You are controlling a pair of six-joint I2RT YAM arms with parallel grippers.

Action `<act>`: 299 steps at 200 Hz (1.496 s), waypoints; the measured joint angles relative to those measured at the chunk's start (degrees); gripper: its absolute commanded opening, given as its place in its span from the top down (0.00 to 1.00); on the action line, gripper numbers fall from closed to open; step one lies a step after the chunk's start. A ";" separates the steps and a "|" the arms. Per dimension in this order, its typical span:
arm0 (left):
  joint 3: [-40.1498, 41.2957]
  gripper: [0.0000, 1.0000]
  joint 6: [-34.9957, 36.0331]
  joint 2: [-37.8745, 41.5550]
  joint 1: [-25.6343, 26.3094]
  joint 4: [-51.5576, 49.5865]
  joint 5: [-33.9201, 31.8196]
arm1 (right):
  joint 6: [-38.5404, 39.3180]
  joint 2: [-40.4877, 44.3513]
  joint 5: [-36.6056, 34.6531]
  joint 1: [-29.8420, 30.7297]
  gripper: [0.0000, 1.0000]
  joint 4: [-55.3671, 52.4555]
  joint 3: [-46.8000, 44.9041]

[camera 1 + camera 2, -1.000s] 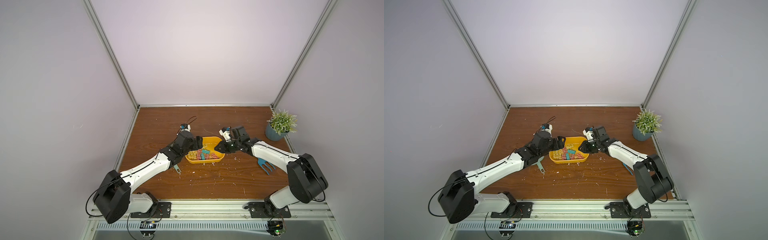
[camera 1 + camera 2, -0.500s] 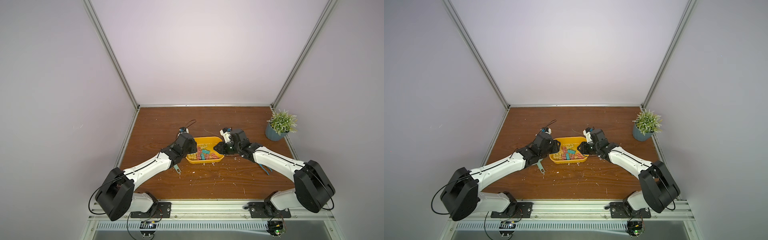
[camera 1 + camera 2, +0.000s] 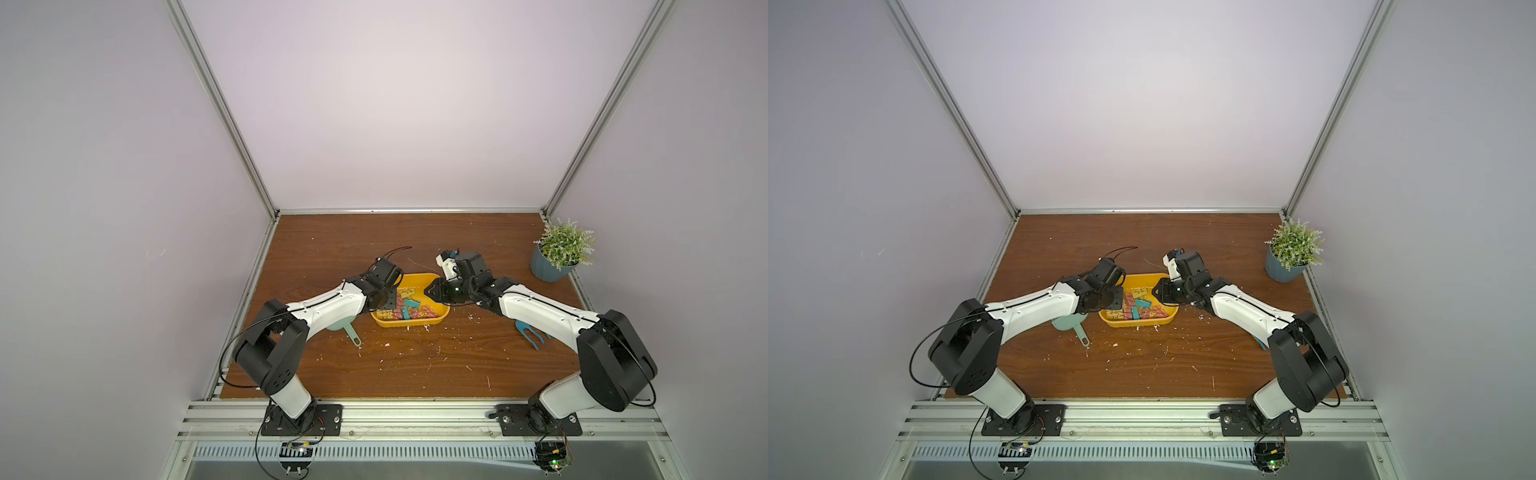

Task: Take out the binder clips from the storage box
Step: Pick up the binder clip from the storage box.

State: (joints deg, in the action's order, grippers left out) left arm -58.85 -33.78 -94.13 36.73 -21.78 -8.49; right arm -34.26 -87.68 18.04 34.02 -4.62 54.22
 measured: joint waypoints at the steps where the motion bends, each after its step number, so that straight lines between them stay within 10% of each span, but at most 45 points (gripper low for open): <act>1: -0.04 0.64 0.00 -0.04 0.00 -0.09 0.00 | 0.00 -0.07 0.02 0.00 0.71 0.00 0.02; 61: -4.35 0.65 2.71 -4.39 0.00 -1.25 -0.90 | 0.04 -2.03 0.00 0.00 0.71 -1.29 1.49; 163: -6.03 0.97 5.07 -3.69 0.00 -2.67 -4.00 | 0.24 -1.16 -1.73 0.02 0.70 -3.45 1.49; 260: 1.07 1.00 1.92 14.12 -0.63 0.22 -6.56 | -0.35 0.94 -1.75 0.04 0.67 -1.73 1.01; 299: 13.94 1.00 -3.76 27.45 -10.95 12.72 0.42 | -0.70 3.48 -1.38 0.02 0.64 1.73 -0.90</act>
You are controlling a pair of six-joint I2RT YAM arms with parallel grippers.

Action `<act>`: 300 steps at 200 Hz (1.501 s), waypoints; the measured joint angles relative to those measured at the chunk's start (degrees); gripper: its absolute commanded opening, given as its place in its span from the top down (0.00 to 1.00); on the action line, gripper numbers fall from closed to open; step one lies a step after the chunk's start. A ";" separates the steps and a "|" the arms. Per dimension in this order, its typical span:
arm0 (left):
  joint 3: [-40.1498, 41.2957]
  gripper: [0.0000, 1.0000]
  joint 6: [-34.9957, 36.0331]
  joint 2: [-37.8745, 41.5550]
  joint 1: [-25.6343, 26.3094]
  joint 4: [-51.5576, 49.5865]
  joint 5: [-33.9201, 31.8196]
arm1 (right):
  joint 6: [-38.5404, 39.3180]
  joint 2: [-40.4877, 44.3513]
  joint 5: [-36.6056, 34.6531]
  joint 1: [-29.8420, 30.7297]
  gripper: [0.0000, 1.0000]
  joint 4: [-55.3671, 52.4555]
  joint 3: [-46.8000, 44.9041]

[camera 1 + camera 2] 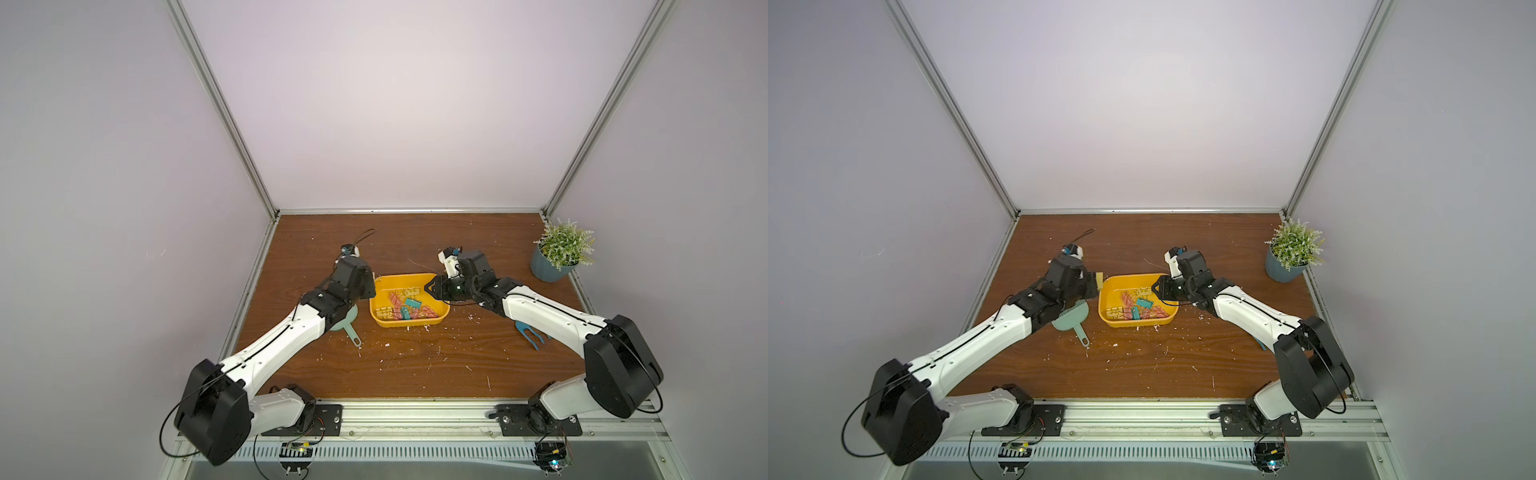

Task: Take out the binder clips from the storage box
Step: Pick up the binder clip from the storage box, then place the binder clip at the center of the board.

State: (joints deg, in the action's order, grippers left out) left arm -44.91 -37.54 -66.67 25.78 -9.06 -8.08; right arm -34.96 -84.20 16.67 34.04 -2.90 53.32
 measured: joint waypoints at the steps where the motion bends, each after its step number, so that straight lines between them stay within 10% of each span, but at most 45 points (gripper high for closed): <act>1: 0.26 1.00 -0.17 0.24 -0.42 0.35 0.15 | 0.00 0.07 0.02 0.00 0.64 0.09 -0.02; 61: 11.15 1.00 -15.32 -4.44 -23.30 24.55 16.55 | -1.22 0.13 0.66 0.02 0.63 3.65 -0.26; 198: 7.91 1.00 -29.83 -34.67 -23.96 53.09 20.00 | -2.12 -4.74 1.84 0.02 0.61 2.51 4.50; 300: 5.99 0.60 -27.19 -34.29 -23.34 44.54 20.37 | -2.10 -5.92 1.79 0.02 0.61 1.51 6.40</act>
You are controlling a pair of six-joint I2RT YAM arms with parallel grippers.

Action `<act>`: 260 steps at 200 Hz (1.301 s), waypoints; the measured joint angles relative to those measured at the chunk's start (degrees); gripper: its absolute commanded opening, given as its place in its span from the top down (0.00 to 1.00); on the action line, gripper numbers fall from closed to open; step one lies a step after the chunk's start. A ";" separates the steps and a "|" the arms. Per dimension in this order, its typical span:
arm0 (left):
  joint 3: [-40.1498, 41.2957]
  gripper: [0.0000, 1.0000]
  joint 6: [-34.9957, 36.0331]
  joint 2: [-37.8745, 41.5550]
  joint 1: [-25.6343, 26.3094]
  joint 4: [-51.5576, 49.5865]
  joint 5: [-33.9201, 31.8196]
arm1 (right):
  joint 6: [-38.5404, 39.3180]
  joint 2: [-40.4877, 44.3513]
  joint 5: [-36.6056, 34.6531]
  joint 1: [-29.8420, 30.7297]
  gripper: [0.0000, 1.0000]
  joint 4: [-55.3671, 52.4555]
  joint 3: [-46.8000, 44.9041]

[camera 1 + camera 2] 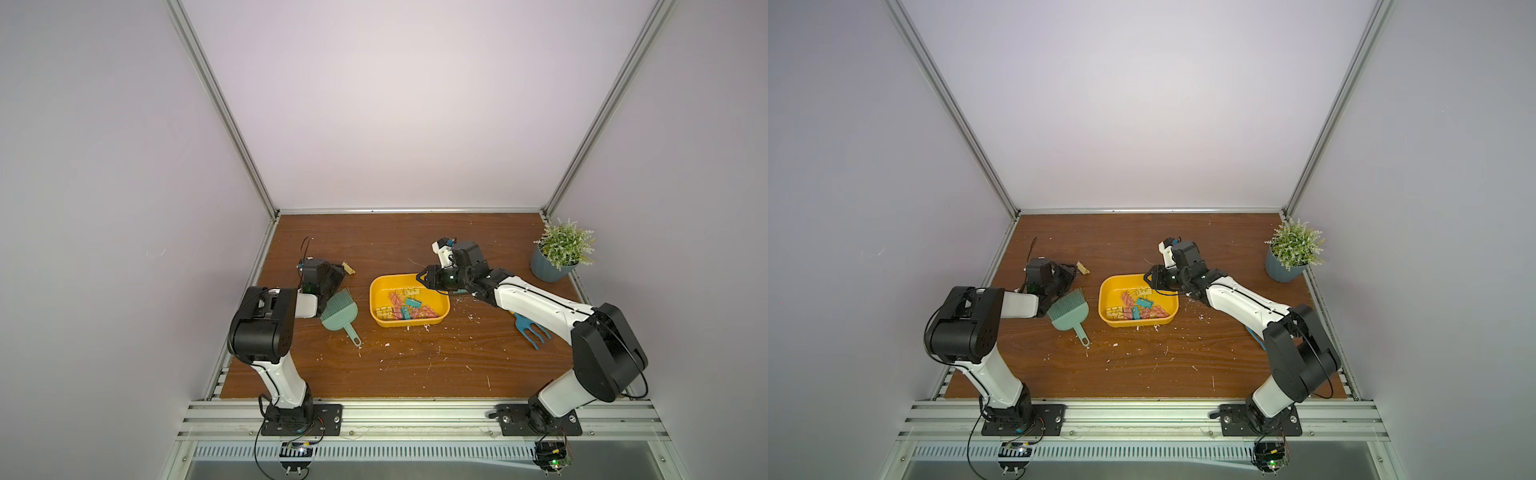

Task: Take out the binder clips from the storage box
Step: Place the binder clip at the center of the board, then pick up the binder clip from the storage box.

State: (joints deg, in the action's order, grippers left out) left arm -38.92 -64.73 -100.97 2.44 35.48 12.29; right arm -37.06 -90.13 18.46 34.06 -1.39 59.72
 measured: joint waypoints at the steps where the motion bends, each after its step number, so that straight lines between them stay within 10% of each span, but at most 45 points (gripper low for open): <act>1: -0.04 0.60 0.15 0.04 0.00 -0.15 -0.02 | 0.00 0.00 0.00 0.00 0.61 0.00 0.00; 56: -0.83 0.38 6.97 13.51 -0.02 -15.93 -5.42 | 0.00 0.07 -0.07 0.00 0.60 -0.15 -0.07; 95: -1.16 0.45 14.19 23.87 2.54 -24.74 -7.69 | 0.15 1.44 -0.07 0.00 0.60 -0.31 -1.51; 164: -10.10 0.55 23.08 23.34 29.92 -36.28 -8.55 | 3.26 0.98 -0.26 0.35 0.65 -2.64 -0.66; 260: -2.54 0.59 22.34 33.62 30.82 -40.33 -21.46 | 11.63 -19.28 -2.25 7.74 0.64 -15.39 20.46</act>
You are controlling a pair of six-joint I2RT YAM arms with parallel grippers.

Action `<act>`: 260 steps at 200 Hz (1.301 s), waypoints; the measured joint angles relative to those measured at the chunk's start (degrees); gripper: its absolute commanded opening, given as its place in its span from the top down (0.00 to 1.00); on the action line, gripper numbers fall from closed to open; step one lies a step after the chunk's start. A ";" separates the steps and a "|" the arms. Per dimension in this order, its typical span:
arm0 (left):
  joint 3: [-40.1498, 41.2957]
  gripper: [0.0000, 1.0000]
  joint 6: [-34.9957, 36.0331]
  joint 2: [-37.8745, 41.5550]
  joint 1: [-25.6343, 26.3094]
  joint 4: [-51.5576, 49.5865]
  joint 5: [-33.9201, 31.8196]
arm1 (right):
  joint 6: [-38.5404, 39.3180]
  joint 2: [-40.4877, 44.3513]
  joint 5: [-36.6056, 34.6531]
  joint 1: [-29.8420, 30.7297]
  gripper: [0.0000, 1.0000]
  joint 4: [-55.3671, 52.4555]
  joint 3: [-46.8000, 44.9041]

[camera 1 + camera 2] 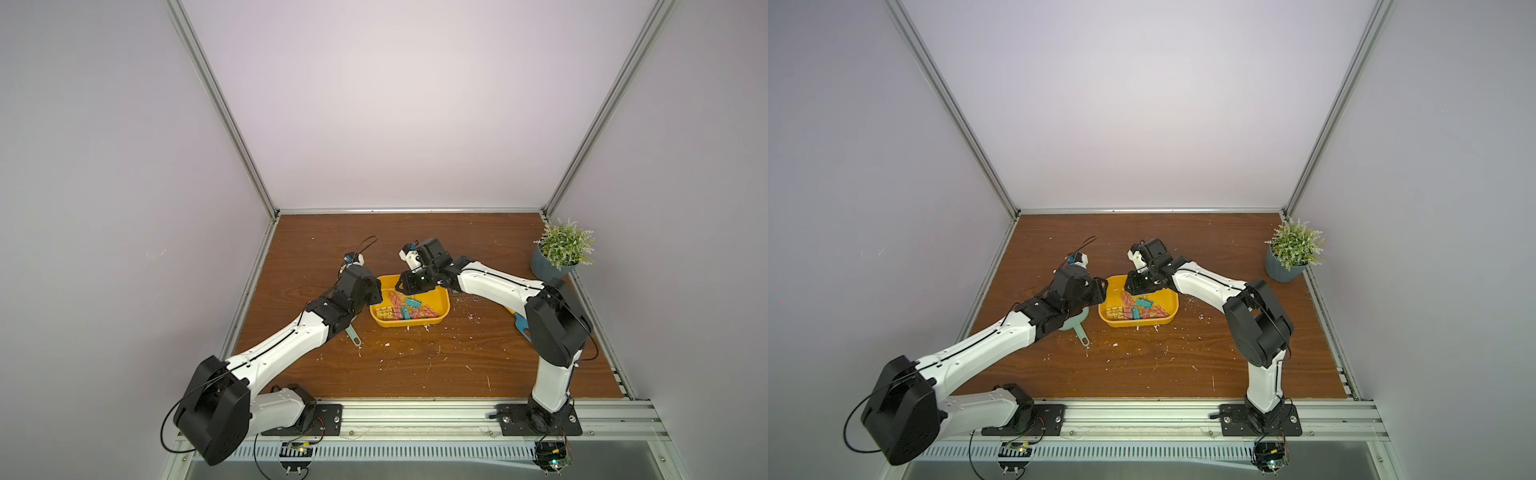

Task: Take out the binder clips from the storage box
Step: Pick up the binder clip from the storage box.

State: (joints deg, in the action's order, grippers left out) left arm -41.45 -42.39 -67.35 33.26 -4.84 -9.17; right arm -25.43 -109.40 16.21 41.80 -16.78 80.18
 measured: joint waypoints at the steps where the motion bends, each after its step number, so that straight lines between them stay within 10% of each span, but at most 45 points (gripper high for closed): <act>1: 0.09 0.59 -0.02 0.15 -0.02 0.02 -0.07 | 0.07 -0.09 -0.04 0.07 0.64 -0.15 0.13; 101: 2.97 0.59 -0.04 3.56 -2.40 0.55 -1.16 | 4.98 -7.74 -2.89 1.57 0.98 -9.22 8.76; 260: 2.97 0.41 3.37 1.88 -2.58 6.49 10.14 | -5.51 13.75 -5.60 1.07 1.00 3.82 -8.02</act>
State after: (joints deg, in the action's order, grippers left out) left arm -38.48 -39.03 -65.47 30.68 1.65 0.97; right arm -30.94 -95.66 10.61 42.87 -12.95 72.16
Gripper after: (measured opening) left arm 0.585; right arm 0.051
